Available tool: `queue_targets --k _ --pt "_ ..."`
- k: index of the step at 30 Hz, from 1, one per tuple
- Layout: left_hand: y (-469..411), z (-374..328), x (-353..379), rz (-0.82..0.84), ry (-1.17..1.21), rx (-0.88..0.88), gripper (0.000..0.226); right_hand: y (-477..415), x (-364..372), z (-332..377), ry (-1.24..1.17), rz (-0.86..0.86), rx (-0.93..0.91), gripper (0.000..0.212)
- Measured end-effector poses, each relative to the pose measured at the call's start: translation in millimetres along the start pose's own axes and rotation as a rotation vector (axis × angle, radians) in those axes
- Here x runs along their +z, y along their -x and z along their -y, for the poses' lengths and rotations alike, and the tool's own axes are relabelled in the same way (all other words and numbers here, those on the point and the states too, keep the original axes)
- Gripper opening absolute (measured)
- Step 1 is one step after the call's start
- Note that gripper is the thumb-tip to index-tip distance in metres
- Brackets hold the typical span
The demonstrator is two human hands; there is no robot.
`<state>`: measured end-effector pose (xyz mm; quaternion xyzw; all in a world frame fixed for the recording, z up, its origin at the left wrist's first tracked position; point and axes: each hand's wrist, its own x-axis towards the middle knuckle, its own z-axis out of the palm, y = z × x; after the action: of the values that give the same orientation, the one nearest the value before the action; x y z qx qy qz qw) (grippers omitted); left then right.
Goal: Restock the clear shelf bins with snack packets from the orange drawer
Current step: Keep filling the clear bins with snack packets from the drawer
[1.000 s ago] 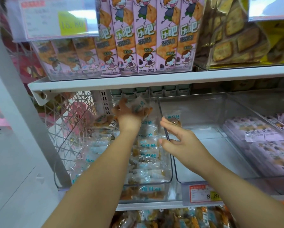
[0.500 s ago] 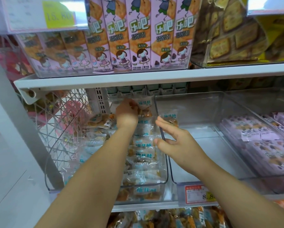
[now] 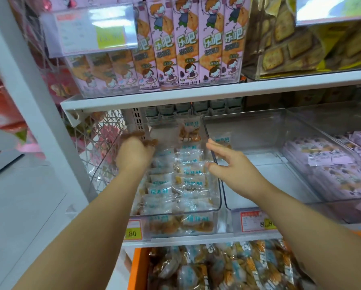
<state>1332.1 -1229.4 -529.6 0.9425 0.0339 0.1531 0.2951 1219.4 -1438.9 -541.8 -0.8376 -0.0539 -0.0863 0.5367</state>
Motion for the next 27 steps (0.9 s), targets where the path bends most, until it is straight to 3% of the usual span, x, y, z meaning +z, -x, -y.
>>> queue_targets --k 5,13,19,22,24,27 --pt "8.5 20.9 -6.8 0.155 0.053 -0.016 0.042 0.2 -0.3 0.2 0.051 -0.007 -0.011 0.055" --pt "14.9 25.1 -8.3 0.14 0.217 0.026 0.042 -2.5 0.8 1.9 0.074 -0.009 -0.003 0.055" --pt "30.1 14.6 -19.0 -0.149 0.406 0.07 0.024 -2.0 -0.3 1.9 0.095 0.0 -0.001 0.056" --pt "35.8 7.6 -18.9 -0.12 0.479 0.078 0.012 -1.6 -0.4 2.5 0.09 -0.003 0.008 0.056" --pt "42.8 1.7 -16.7 -0.036 0.51 0.082 0.019 -0.3 -0.9 3.2 0.085 -0.005 0.012 0.057" --pt "52.4 -8.5 -12.9 0.086 0.66 0.04 0.047 0.5 -0.6 4.4 0.085 -0.001 0.013 0.057"
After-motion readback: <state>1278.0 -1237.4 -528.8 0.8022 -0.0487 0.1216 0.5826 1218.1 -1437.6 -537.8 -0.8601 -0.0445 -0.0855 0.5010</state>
